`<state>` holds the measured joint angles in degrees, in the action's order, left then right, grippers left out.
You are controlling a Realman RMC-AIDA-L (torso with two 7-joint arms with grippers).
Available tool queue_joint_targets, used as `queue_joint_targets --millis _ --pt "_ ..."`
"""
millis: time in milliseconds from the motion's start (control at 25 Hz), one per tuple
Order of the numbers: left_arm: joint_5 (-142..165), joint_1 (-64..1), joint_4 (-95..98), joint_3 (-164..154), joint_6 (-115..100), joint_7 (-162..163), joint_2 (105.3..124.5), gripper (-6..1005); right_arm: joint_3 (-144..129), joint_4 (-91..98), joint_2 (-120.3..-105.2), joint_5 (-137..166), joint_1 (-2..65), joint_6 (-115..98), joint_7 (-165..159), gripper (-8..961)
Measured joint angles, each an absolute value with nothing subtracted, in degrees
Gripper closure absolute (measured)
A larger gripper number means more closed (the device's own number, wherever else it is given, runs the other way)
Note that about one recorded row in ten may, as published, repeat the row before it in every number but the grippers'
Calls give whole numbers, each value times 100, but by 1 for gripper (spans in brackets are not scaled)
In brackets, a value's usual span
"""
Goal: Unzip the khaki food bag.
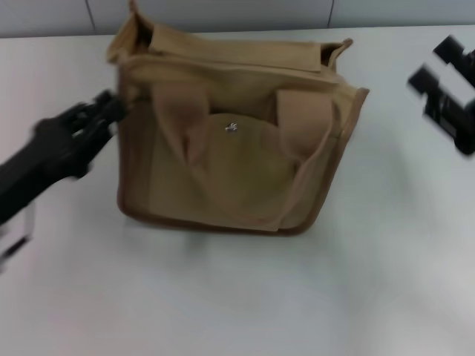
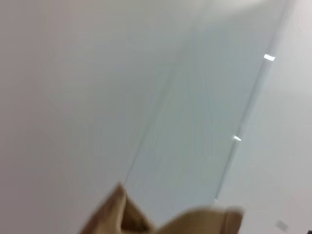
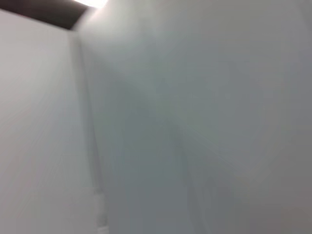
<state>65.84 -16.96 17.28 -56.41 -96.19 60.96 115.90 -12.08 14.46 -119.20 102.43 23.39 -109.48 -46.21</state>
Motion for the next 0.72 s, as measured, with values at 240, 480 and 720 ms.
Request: queue_joint_targets --millis 240,480,720 --pt "7115 -1267 2246 -5768 -10657 6116 10883 754 -2493 2148 -11835 10461 2309 -11499 -5040 222" --pt "8467 -1341 2911 -6351 -11217 6190 10614 584 -3059 2336 -11870 11246 2539 -11521 -5248 214" --pt "8604 -1413 2958 -6325 -11201 6234 10674 281 -3255 2287 -11908 11386 2569 -11517 -5273 214"
